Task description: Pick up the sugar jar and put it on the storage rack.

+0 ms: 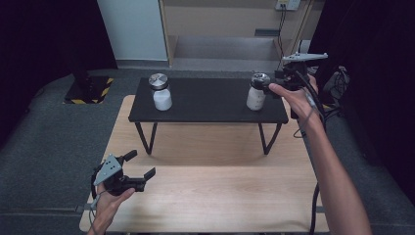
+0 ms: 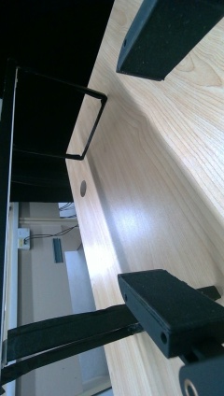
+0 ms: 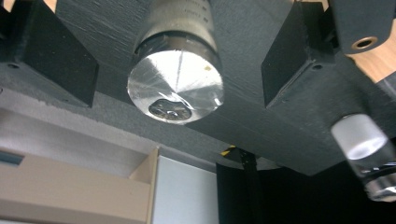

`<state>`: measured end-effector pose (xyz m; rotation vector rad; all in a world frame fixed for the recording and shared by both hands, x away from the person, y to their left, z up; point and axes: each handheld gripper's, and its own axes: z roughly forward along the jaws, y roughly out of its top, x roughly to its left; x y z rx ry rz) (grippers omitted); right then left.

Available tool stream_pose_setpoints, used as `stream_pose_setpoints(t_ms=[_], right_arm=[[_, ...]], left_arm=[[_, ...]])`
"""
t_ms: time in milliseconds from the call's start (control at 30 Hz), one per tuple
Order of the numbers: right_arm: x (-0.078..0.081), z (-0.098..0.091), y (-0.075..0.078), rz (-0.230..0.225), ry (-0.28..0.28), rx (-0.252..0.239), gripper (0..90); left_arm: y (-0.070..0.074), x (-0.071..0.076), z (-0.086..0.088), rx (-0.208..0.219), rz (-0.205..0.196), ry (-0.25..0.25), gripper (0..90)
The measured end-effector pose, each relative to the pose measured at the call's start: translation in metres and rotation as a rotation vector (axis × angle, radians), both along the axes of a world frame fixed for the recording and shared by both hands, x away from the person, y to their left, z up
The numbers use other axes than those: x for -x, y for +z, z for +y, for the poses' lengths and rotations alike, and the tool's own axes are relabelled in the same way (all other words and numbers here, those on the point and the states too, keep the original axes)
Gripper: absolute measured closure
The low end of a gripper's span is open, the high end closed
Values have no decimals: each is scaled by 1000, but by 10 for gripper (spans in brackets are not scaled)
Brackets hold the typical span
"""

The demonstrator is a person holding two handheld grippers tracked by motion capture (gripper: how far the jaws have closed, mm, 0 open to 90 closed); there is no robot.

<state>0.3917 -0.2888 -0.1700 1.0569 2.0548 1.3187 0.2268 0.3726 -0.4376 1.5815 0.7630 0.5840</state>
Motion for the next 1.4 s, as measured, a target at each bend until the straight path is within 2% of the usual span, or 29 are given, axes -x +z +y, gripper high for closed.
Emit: stream_pose_setpoints(t_ms=[233,433,733,900,1100,1267,1400], right_arm=[[15,-17,11,-22,47,-3,112],[26,-24,23,-20,79,49,112],[46,-28,24,-39,127,57,112],[58,-31,18,-54,152,57,118],[74,-41,3,-60,197,50,120],[91,-54,-16,-106,222,21,121],[103,-62,-27,-144,242,31,121]], left_arm=[[0,0,0,-1,0,-1,9],[0,0,-1,-6,1,-4,9],[1,0,-3,-13,3,-8,9],[1,0,-2,-13,2,-9,9],[1,0,-2,-12,4,-9,9],[1,0,-3,-17,5,-10,8],[1,0,-3,-22,6,-12,9]])
